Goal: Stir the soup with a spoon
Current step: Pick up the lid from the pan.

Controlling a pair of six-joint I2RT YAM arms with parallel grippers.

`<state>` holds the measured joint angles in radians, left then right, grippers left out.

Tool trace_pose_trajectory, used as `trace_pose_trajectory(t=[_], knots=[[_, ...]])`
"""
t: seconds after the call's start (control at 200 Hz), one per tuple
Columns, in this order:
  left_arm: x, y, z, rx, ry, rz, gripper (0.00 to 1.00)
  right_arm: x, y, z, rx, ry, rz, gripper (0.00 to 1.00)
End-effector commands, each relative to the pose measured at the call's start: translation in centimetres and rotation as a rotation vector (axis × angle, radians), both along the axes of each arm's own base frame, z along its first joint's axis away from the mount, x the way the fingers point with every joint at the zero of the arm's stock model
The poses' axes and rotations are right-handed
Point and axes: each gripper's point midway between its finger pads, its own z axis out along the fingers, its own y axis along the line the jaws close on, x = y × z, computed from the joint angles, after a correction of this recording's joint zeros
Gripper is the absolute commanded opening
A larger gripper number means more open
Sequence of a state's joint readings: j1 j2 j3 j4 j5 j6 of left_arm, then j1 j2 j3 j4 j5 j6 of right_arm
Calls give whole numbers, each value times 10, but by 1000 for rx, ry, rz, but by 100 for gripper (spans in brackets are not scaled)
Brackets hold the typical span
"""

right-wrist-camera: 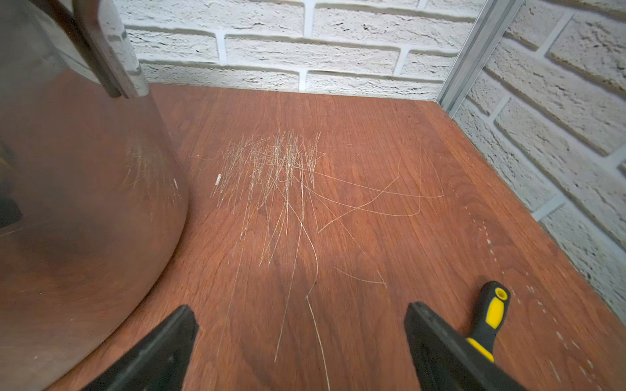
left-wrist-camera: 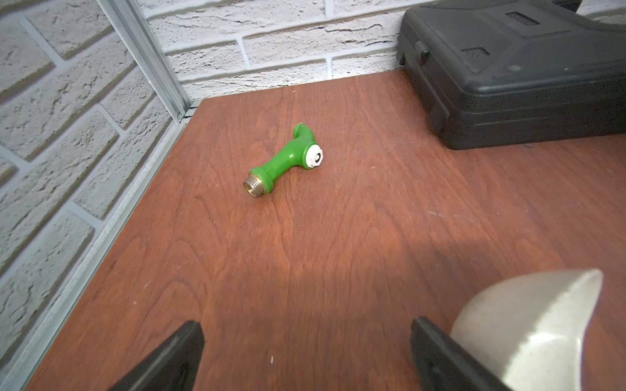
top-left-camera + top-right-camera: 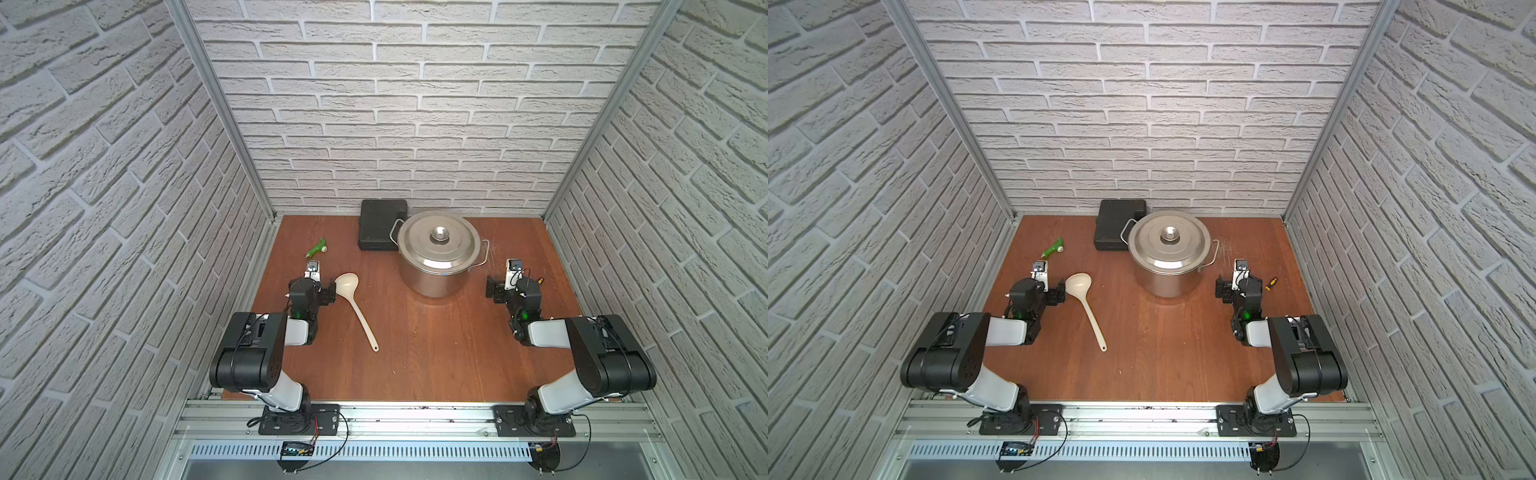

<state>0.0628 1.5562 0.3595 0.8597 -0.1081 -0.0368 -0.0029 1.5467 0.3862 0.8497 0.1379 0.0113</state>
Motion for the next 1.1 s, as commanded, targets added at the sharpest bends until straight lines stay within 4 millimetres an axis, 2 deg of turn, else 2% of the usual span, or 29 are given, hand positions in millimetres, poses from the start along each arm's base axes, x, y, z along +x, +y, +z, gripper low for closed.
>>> trace_pose_trajectory(t=[0.0, 0.425, 0.52, 0.605, 0.72, 0.75, 0.82, 0.88, 1.0, 1.095], knots=[[10, 0, 17, 12, -53, -11, 98, 2, -3, 15, 2, -61, -17, 99], [10, 0, 16, 8, -52, -14, 98, 2, -4, 14, 3, -59, -19, 99], [7, 7, 21, 24, -63, 40, 98, 1, -3, 26, 3, -75, -12, 99], [2, 17, 34, 29, -73, 105, 98, -5, -14, 39, 18, -33, -89, 99], [-4, 21, 57, 48, -28, 166, 98, -23, -37, 44, 101, 110, -294, 99], [-7, 24, 63, 45, -9, 194, 99, -28, -38, 42, 109, 165, -317, 99], [-11, 26, 82, 10, 22, 232, 98, -34, -40, 54, 117, 265, -352, 99], [-15, 31, 97, -15, 29, 280, 98, -33, -40, 68, 140, 252, -363, 99], [-19, 33, 122, -139, 39, 344, 98, -51, -59, 89, 295, 181, -573, 99], [-17, 23, 134, -246, 62, 334, 98, -37, -44, 110, 409, 175, -463, 100]])
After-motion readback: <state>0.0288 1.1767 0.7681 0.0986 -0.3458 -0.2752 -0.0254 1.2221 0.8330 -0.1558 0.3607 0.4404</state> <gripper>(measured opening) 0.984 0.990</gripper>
